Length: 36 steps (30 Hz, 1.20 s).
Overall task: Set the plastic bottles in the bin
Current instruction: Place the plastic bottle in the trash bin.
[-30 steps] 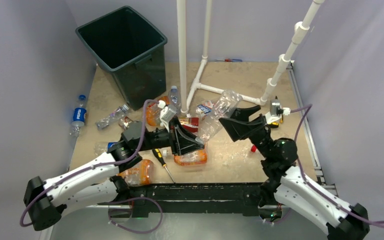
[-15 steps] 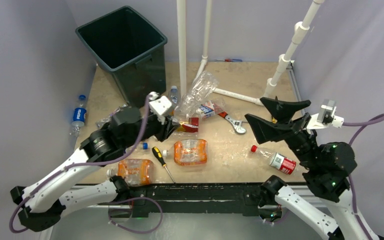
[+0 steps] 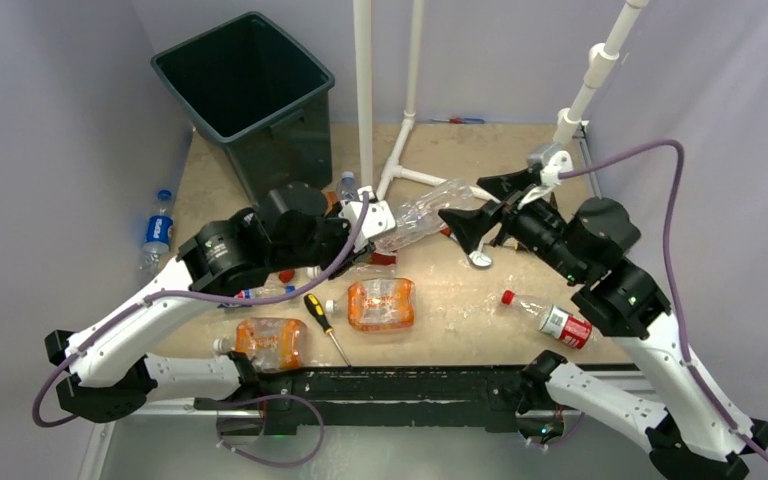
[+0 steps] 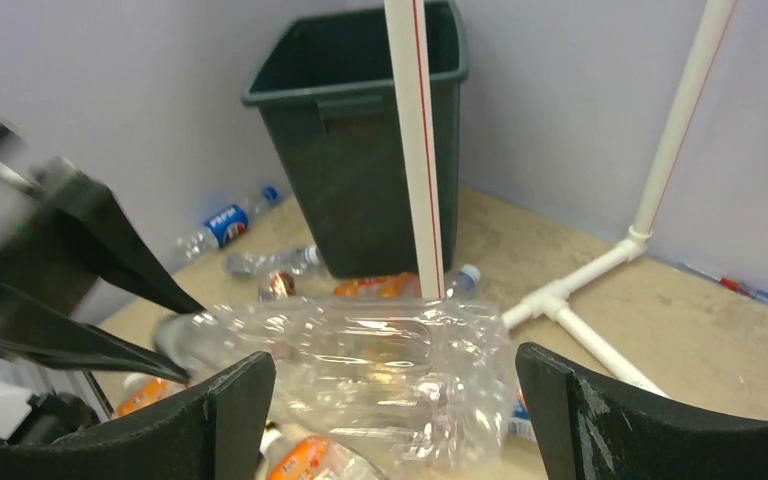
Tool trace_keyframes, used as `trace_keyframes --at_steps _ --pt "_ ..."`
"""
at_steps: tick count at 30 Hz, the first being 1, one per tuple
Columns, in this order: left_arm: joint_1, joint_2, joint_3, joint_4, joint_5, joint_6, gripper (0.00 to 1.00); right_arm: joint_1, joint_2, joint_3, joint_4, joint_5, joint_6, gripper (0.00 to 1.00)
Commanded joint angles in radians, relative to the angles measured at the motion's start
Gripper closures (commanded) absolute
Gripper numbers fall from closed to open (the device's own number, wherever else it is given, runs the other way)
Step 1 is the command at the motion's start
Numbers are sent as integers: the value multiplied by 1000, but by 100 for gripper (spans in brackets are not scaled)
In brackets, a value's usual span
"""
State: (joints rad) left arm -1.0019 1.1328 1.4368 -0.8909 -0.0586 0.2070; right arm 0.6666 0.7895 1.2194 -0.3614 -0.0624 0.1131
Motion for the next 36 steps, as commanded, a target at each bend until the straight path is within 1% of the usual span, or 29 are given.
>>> trace_keyframes --at_steps 1,4,6,11,15,21,29,32,36 --pt "-4 89 169 -133 244 1 100 1 17 34 10 -67 -67 6" --pt "-7 106 151 -166 219 -30 100 1 -7 14 98 -74 -60 6" --pt "-8 104 139 -172 218 -52 100 1 -5 16 127 -91 -63 6" --pt "-9 103 133 -181 206 -101 100 1 81 41 124 -167 -89 7" --pt "-9 85 127 -164 212 -115 100 5 115 18 108 -195 -102 8" --pt "-9 45 117 -84 277 -121 100 7 74 -77 98 -201 -68 8" --pt "-9 41 138 -51 257 -102 100 7 25 -157 68 -304 -46 9" --pt "-9 8 117 10 250 -101 100 7 -5 -193 74 -348 -36 9" --pt "-9 -65 35 144 261 -101 100 6 -29 -248 95 -412 -12 9"
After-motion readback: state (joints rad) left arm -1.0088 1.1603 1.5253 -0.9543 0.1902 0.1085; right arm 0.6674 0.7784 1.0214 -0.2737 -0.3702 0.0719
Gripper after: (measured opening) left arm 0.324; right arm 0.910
